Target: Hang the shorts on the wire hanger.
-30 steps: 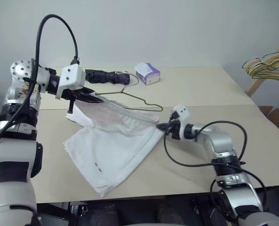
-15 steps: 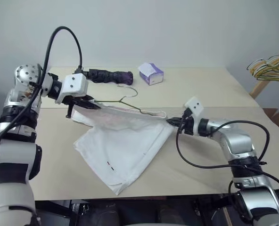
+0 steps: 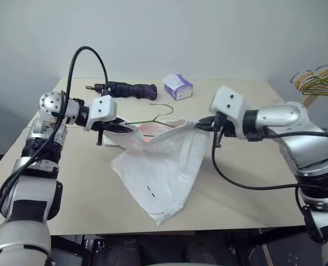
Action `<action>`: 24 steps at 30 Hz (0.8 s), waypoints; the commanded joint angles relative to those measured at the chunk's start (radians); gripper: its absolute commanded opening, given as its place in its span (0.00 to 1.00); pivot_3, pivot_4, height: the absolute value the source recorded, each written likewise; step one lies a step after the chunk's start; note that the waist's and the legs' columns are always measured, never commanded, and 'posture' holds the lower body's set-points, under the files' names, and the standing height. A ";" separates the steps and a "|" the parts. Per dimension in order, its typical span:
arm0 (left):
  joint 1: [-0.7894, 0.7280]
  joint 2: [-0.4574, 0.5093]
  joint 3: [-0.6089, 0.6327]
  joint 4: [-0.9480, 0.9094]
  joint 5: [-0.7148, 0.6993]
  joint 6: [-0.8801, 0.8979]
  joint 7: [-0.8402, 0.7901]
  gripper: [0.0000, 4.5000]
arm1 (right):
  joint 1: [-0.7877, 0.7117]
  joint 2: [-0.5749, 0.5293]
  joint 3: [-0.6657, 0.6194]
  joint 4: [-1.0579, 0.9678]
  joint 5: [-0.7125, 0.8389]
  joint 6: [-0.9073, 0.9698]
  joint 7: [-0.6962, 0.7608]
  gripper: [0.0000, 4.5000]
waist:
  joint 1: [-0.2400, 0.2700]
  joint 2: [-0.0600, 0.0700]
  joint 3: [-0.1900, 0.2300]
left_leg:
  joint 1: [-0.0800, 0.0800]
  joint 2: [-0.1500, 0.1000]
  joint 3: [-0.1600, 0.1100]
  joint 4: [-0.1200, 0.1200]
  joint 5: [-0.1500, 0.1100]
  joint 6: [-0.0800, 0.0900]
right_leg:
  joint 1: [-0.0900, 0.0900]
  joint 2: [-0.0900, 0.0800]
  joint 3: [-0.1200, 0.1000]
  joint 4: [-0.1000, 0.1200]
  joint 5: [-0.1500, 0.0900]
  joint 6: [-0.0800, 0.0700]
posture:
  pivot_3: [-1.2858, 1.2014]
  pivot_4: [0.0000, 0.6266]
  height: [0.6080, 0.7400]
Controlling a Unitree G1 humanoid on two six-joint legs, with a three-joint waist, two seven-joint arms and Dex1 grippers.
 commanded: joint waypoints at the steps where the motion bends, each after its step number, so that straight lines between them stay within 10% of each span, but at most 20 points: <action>1: 0.002 -0.002 0.051 -0.067 -0.033 0.028 0.033 0.00 | -0.040 -0.020 0.023 -0.012 -0.045 -0.029 0.013 0.01 | -0.001 0.000 0.000 | 0.000 0.000 0.000 0.000 0.000 0.000 | 0.000 0.000 0.000 0.000 0.000 0.000 | 0.50 0.00 1.00; 15: 0.073 -0.008 0.087 -0.202 -0.074 0.102 0.052 0.00 | -0.114 0.052 0.125 0.107 -0.174 -0.195 0.024 0.01 | -0.003 0.000 0.000 | 0.000 0.000 0.001 0.000 0.000 0.000 | 0.000 0.000 0.000 0.000 0.000 0.000 | 0.51 0.00 1.00; 24: 0.075 0.005 0.114 -0.224 -0.089 0.128 0.045 0.00 | -0.111 0.048 0.087 0.156 -0.157 -0.279 0.114 0.55 | -0.001 0.000 0.000 | 0.000 0.000 0.001 0.000 0.000 0.000 | 0.000 0.000 0.000 0.000 0.000 0.000 | 0.52 0.00 1.00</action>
